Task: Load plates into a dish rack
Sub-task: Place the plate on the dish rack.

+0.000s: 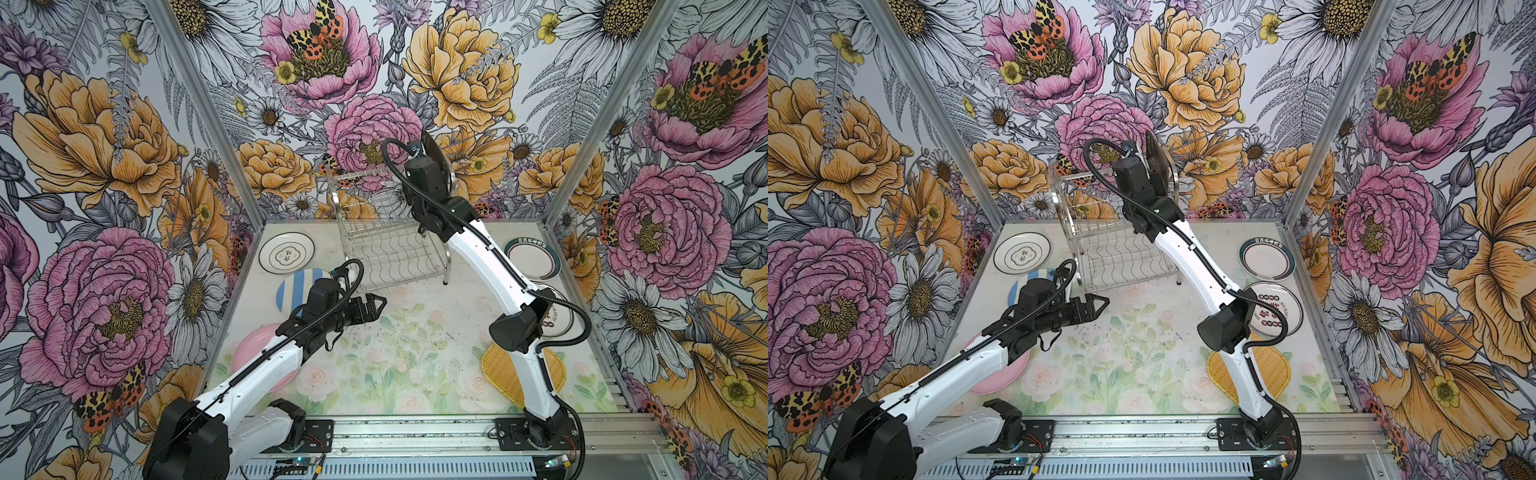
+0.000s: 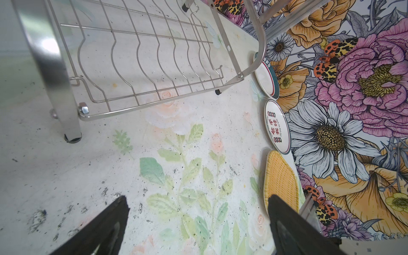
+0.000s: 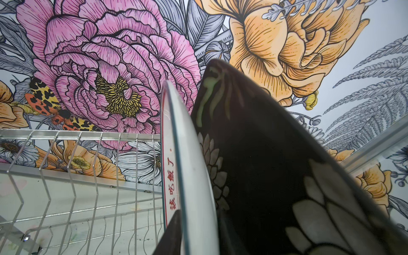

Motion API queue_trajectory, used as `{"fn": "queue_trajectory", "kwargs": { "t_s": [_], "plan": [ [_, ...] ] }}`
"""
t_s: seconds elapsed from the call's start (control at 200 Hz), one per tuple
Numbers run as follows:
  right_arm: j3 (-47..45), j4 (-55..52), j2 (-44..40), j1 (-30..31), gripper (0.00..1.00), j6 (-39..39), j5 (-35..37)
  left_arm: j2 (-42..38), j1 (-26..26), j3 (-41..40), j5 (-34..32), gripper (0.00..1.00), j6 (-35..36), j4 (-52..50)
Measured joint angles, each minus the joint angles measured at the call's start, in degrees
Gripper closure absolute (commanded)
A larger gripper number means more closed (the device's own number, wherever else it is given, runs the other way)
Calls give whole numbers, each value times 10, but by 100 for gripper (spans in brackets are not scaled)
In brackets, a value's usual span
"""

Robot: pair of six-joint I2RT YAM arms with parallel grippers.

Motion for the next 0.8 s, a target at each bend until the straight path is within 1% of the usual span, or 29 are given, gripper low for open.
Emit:
{"fn": "queue_trajectory", "kwargs": {
  "t_s": [0.245,0.385,0.435,0.55,0.605,0.801],
  "plan": [
    [-7,2,-8,-2,59,0,-5,0,0,0,0,1,0,0],
    [-21,3,-24,-2,58,0,-10,-1,0,0,0,1,0,0],
    [-26,3,-32,-1,55,0,-11,-1,0,0,0,1,0,0],
    [-35,3,-52,4,55,0,-13,0,-4,0,-2,1,0,0],
    [-43,4,-63,7,52,0,-13,0,-5,0,-3,1,0,0],
    [-84,8,-109,19,52,0,-14,0,-13,0,-10,1,0,0]
  ]
}}
